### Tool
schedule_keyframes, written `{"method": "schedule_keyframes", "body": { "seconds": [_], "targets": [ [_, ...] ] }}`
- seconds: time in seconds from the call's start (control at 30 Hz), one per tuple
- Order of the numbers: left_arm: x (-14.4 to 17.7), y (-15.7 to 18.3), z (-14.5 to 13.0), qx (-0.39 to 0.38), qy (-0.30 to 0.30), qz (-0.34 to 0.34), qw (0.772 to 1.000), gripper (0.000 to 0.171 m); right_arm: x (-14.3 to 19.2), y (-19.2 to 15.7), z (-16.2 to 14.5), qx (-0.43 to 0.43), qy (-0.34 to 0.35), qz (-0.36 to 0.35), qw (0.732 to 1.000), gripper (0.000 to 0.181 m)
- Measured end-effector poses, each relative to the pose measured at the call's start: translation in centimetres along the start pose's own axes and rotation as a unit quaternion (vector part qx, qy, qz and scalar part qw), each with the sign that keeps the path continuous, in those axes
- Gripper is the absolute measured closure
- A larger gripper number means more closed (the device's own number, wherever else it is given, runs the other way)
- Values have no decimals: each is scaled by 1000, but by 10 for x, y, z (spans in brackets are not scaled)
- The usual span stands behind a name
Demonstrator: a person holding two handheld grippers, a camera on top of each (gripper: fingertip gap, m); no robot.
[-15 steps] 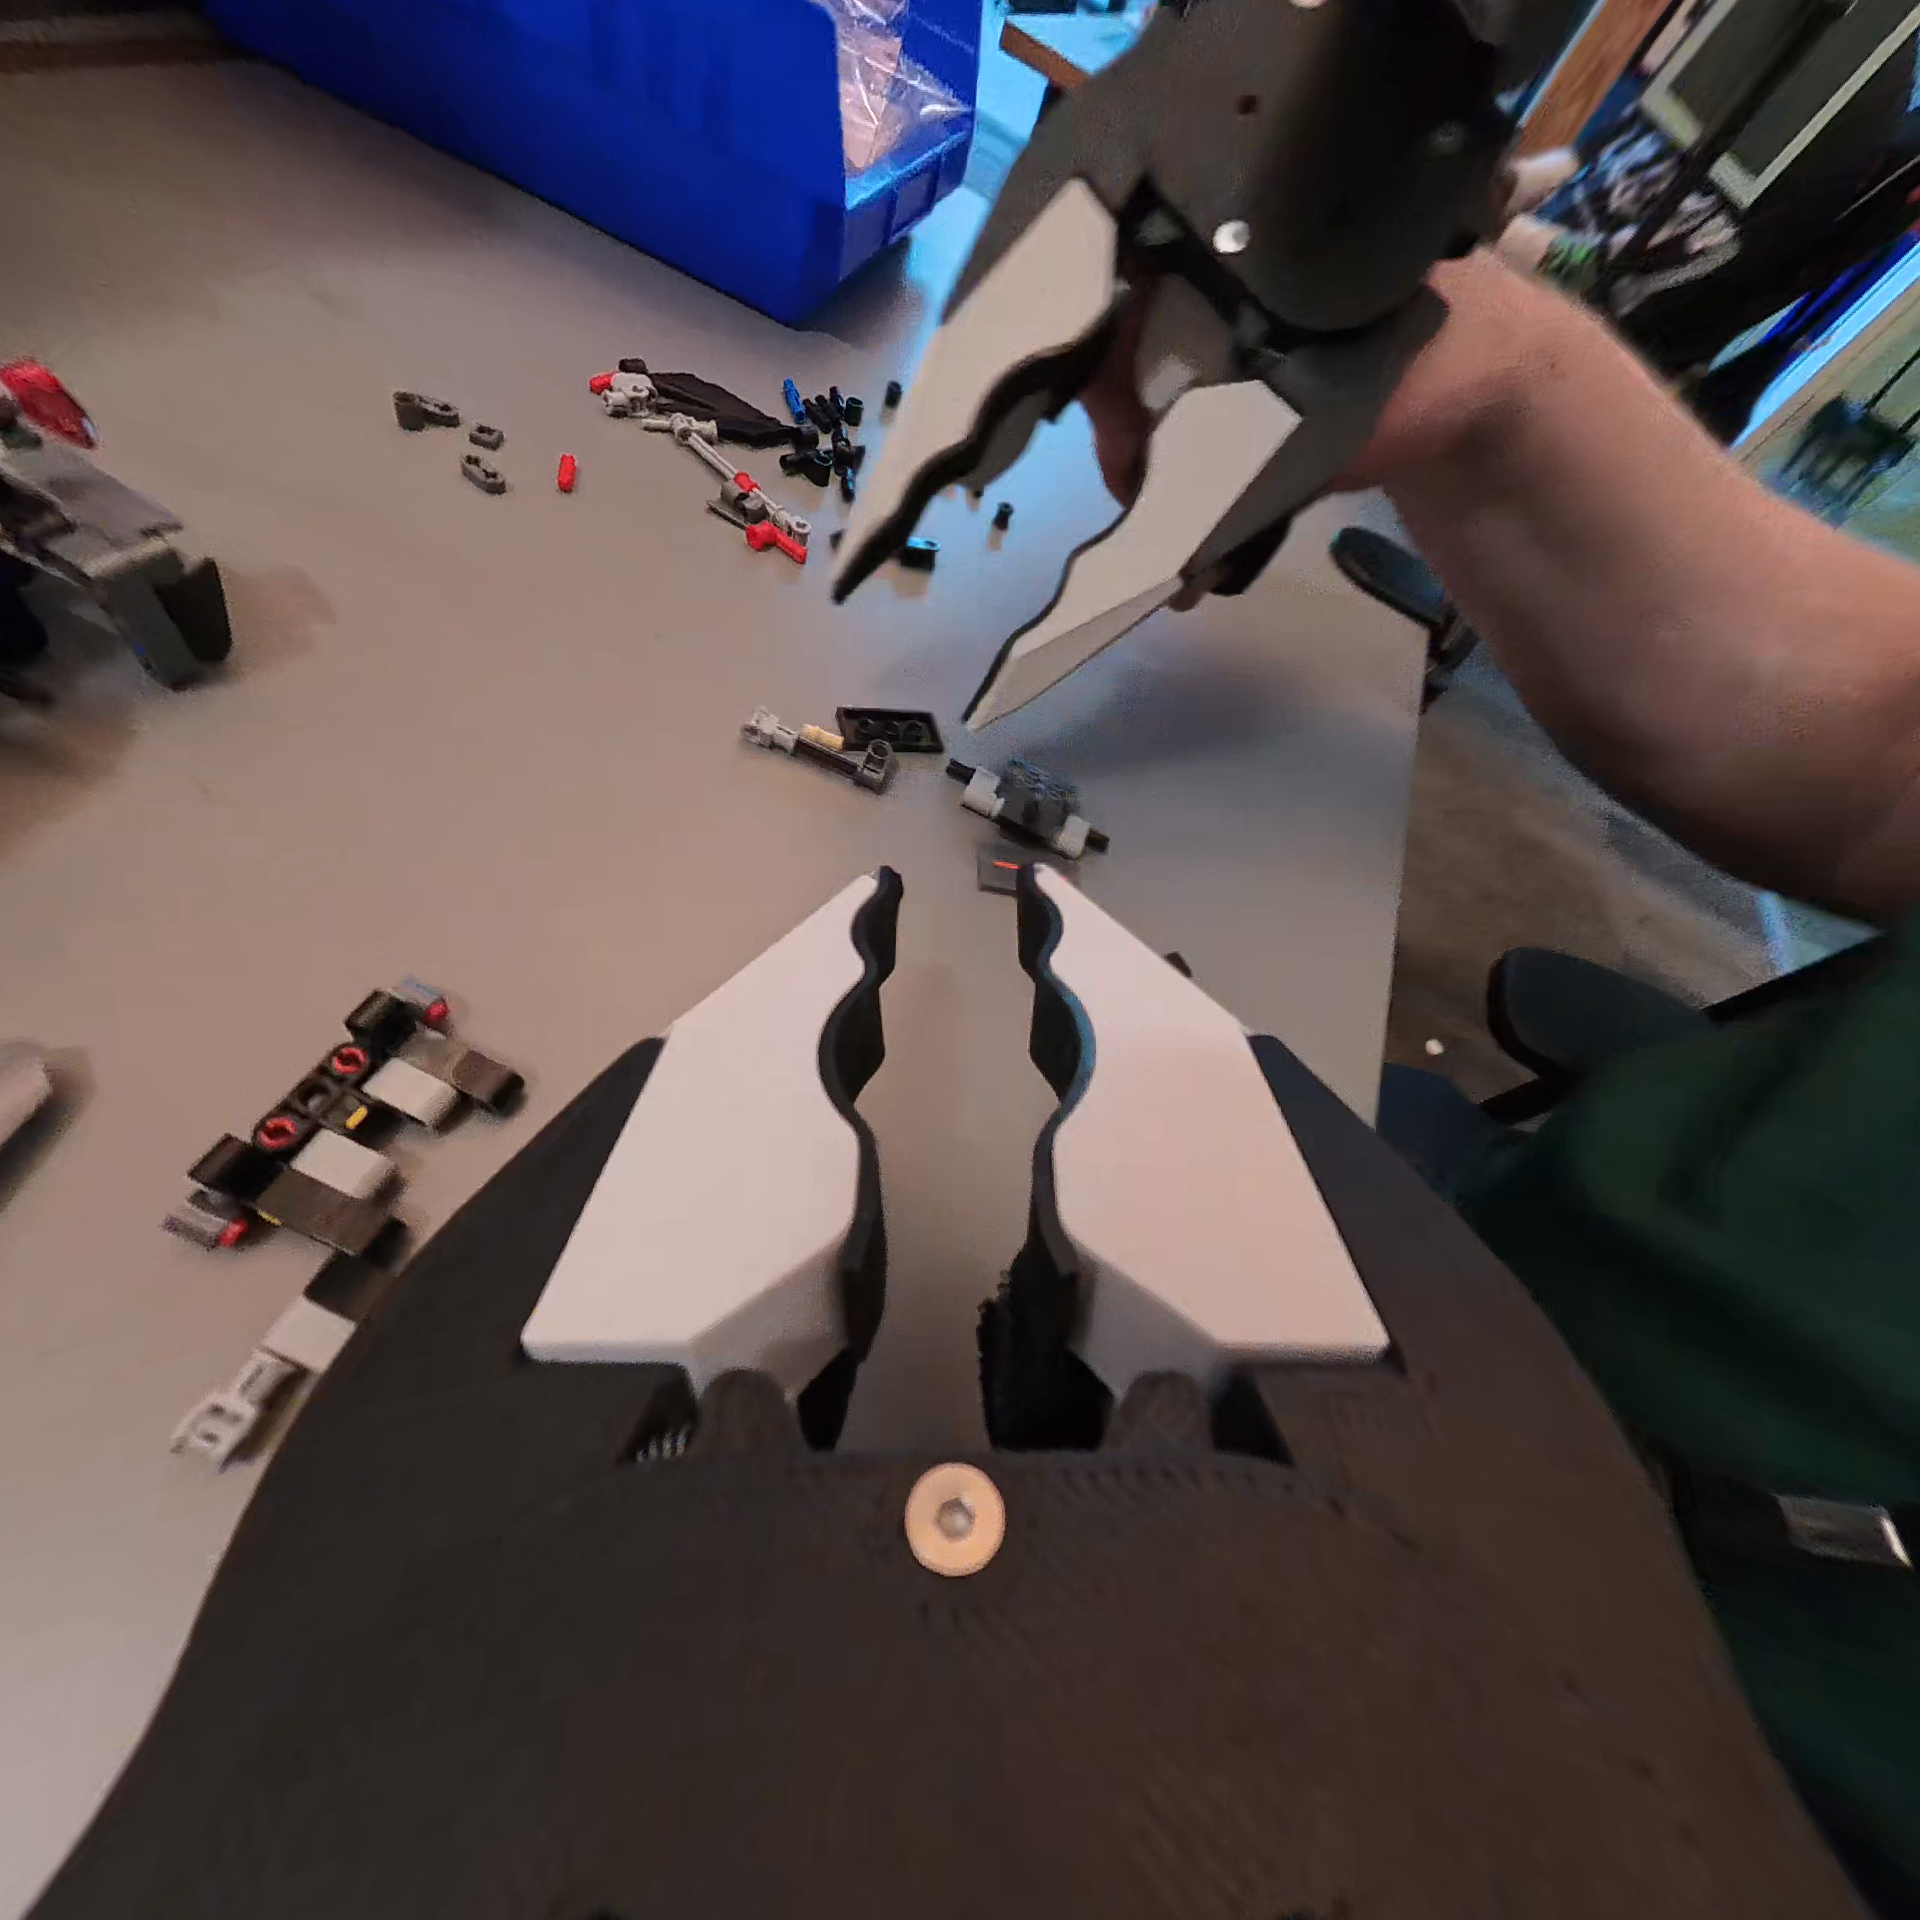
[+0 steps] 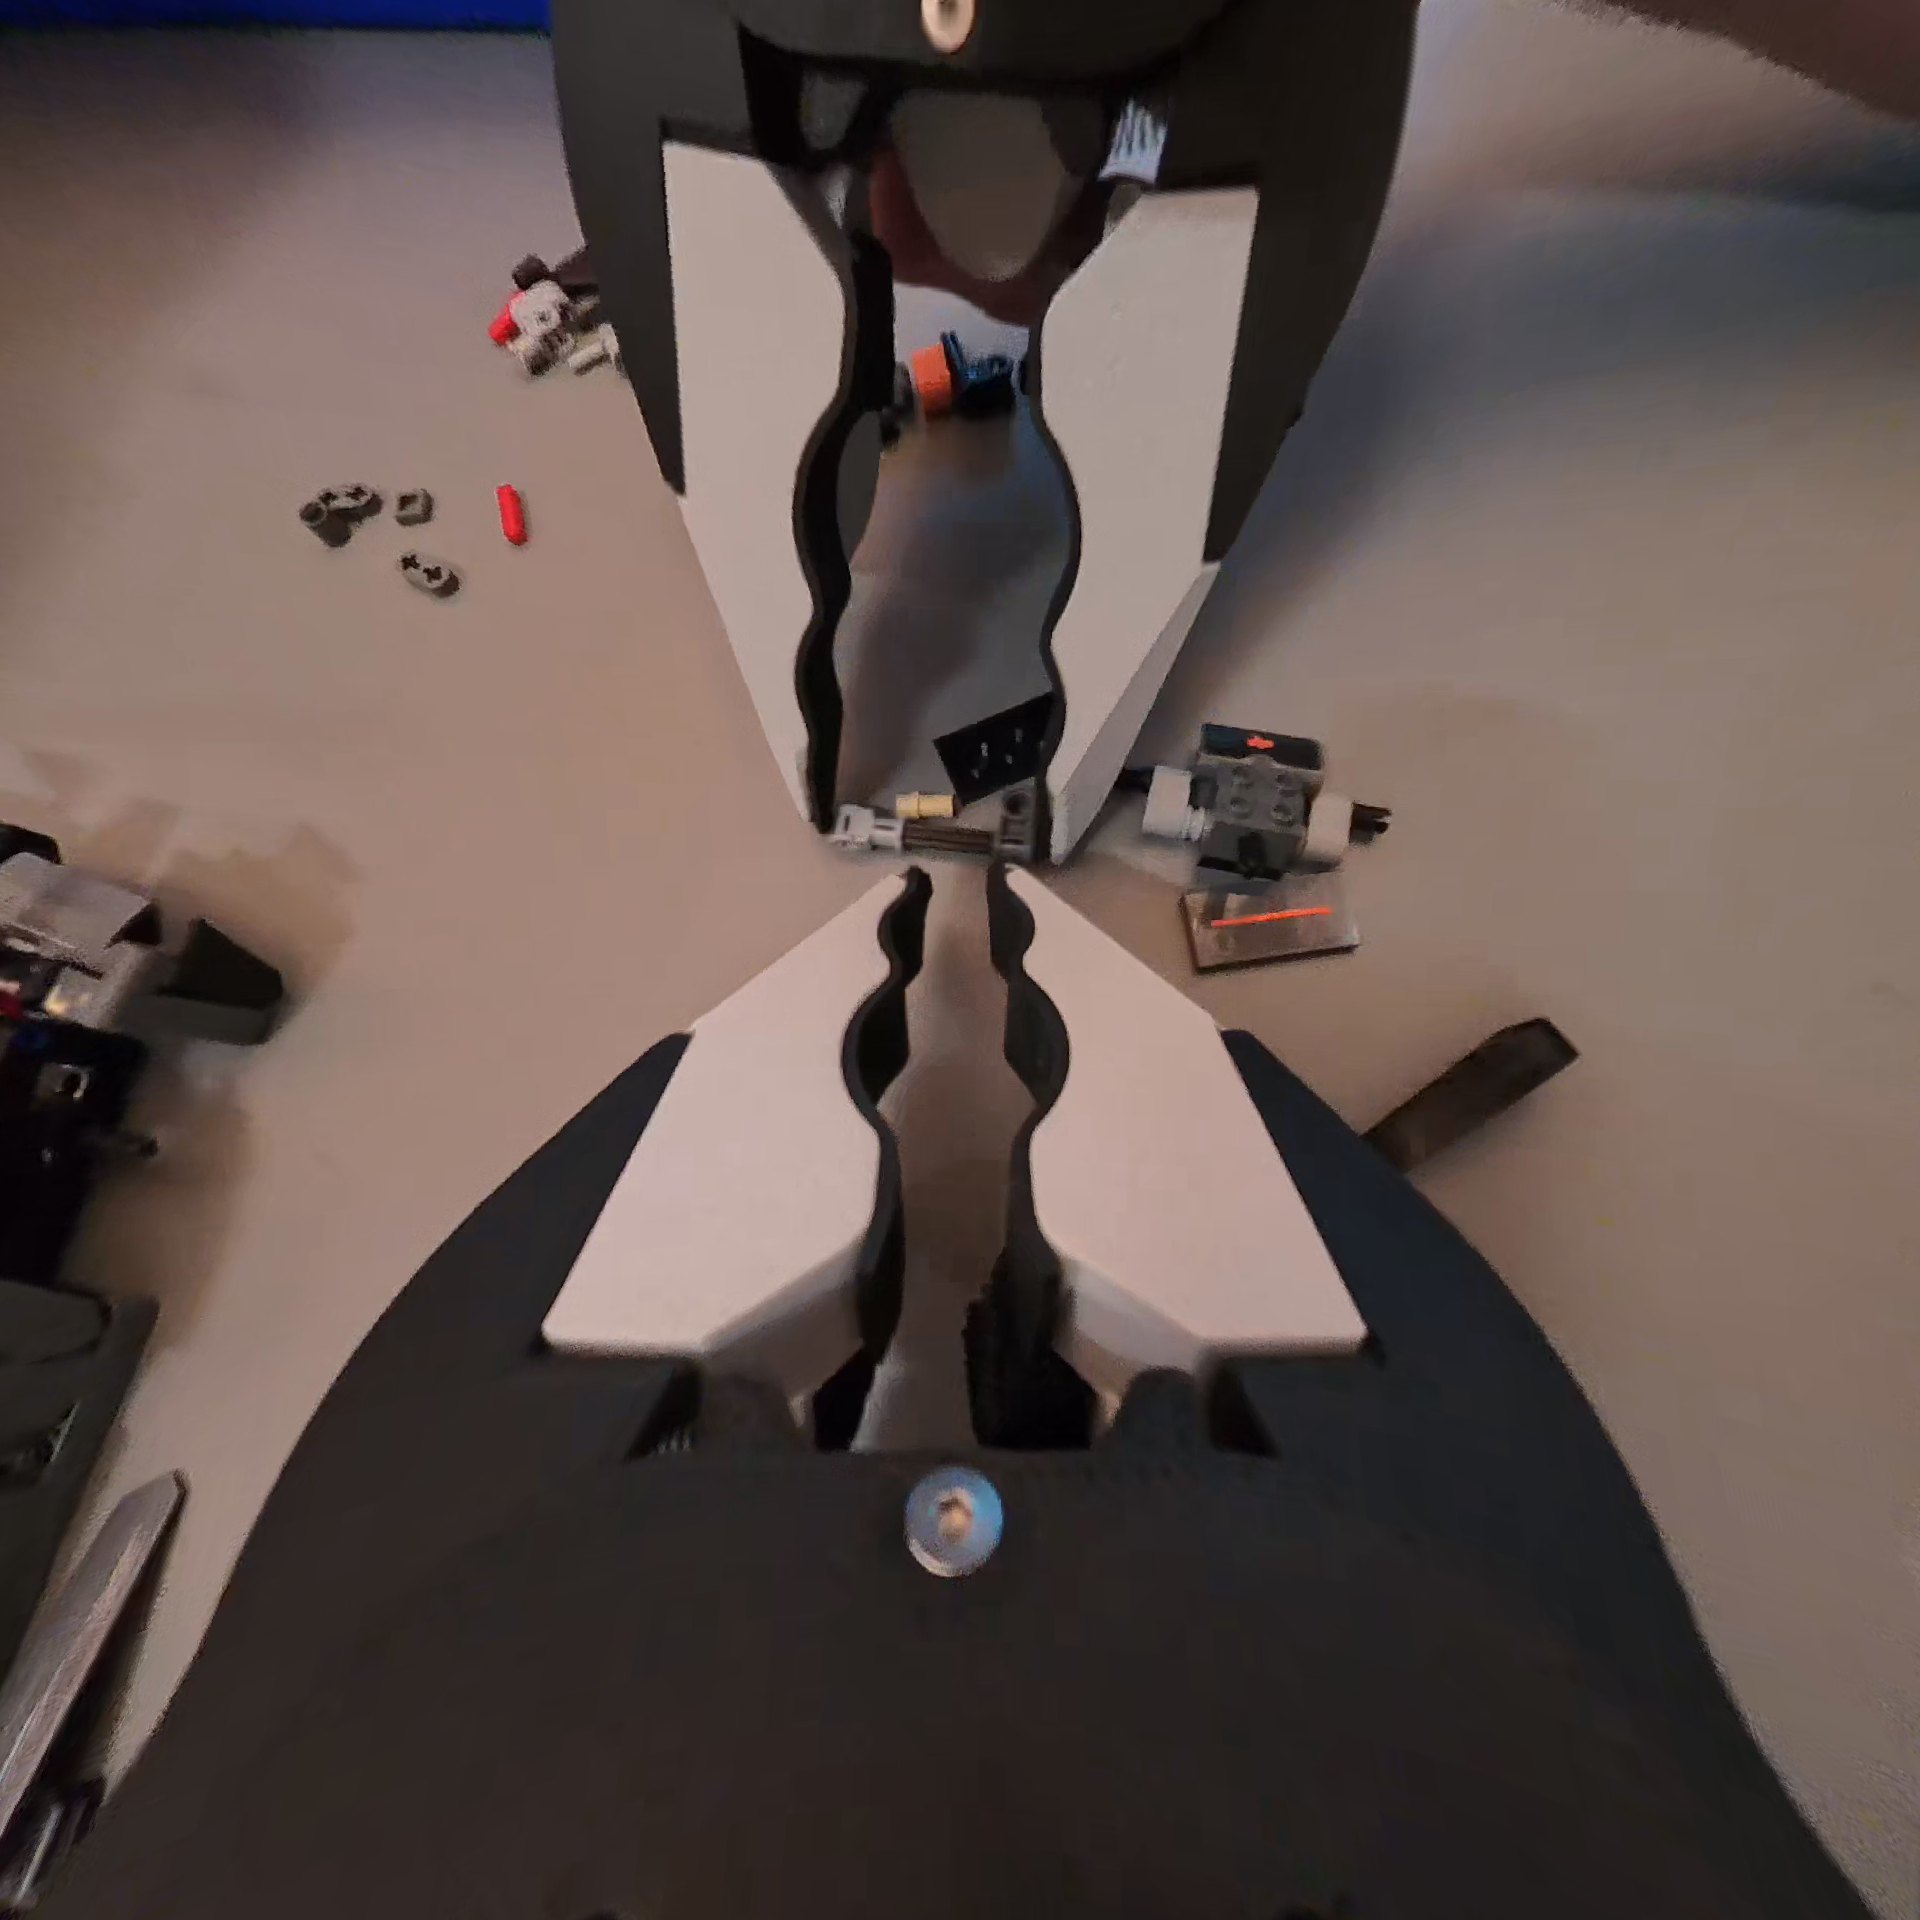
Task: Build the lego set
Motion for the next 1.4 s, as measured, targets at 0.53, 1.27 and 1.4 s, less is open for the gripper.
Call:
{"method": "schedule_keyframes", "body": {
  "seconds": [0.53, 1.27, 1.4],
  "targets": [
    [-16, 0, -2, -24, -18, -4, 1000, 169, 0, -1, -2, 16, 9, 29, 999, 140],
    [-19, -5, 2, -35, -35, -16, 999, 171, 3, 0, -7, 26, 15, 61, 998, 140],
    [-20, -5, 2, -32, -31, -16, 999, 171, 3, -1, -7, 28, 19, 58, 998, 140]
  ]
}}
Point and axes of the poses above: each gripper's, where its closed fingertips meet, x back along the fingers, z out of its top, y = z × x across the jaws, the point moved 5 cm from there along x, back along the fingers, and after that the axes turned 6 degrees about -y, right-handed, at the moved point
